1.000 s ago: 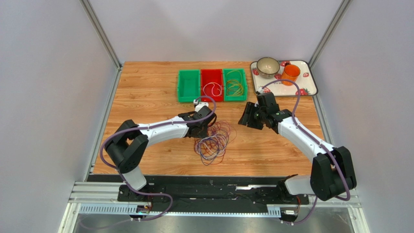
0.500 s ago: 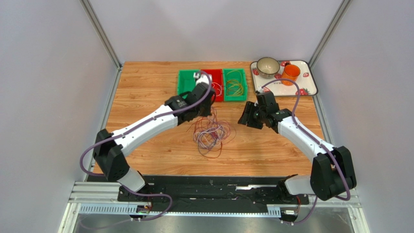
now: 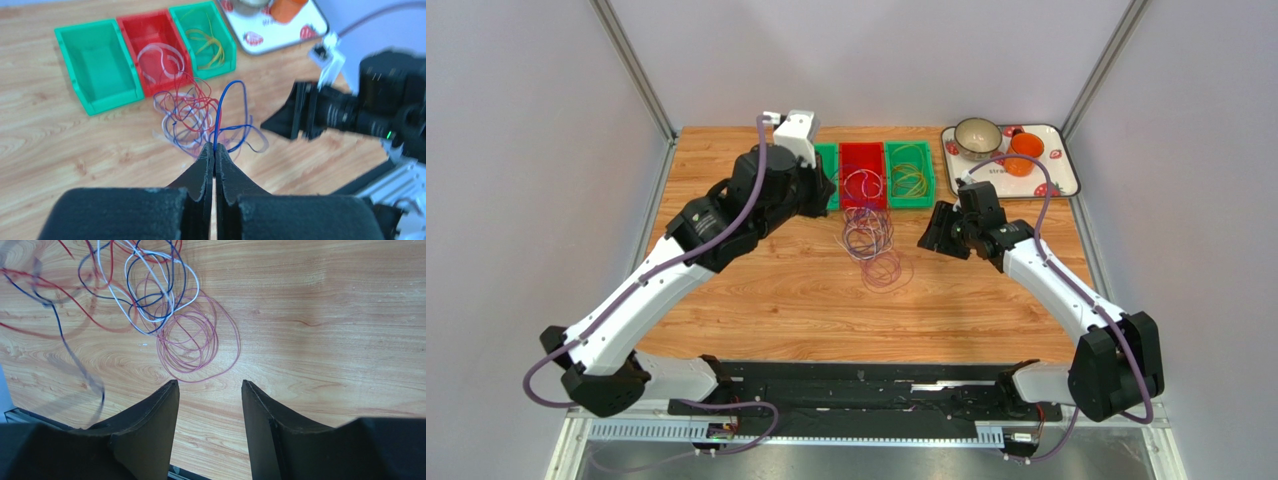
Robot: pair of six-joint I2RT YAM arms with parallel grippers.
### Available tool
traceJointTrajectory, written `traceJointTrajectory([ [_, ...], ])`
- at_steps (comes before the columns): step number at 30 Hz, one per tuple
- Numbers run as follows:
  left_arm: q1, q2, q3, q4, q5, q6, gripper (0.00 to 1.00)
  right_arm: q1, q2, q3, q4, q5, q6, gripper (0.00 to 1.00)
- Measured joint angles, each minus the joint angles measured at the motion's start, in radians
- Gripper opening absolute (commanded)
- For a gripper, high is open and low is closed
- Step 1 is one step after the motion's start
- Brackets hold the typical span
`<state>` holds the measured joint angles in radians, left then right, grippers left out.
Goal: Untangle the cables
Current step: Untie the cable.
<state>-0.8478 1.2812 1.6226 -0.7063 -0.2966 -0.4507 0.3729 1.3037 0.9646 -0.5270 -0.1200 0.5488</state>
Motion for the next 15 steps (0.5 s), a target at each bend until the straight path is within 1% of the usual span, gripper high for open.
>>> traceJointTrajectory([
  [1, 0.0, -0.03, -0.04, -0.001, 0.01, -0.002, 0.38, 0.0, 0.0, 0.0, 0.0, 0.001, 0.0, 0.53],
  [2, 0.0, -0.06, -0.091, 0.006, 0.025, -0.006, 0.56, 0.0, 0.0, 0.0, -0.001, 0.002, 0.0, 0.53],
  [4, 0.0, -0.115, -0.198, 0.009, 0.05, -0.019, 0.74, 0.0, 0.0, 0.0, 0.0, 0.002, -0.001, 0.53],
  [5, 0.0, -0.134, -0.247, 0.012, 0.059, -0.024, 0.76, 0.0, 0.001, 0.0, 0.0, 0.002, -0.001, 0.53],
  [9, 0.0, -0.152, -0.393, 0.004, 0.071, -0.044, 0.76, 0.0, 0.007, 0.0, 0.003, -0.003, 0.0, 0.53],
  [15, 0.0, -0.151, -0.472, 0.0, 0.055, -0.076, 0.68, 0.025, 0.026, 0.0, 0.012, -0.008, 0.001, 0.53],
])
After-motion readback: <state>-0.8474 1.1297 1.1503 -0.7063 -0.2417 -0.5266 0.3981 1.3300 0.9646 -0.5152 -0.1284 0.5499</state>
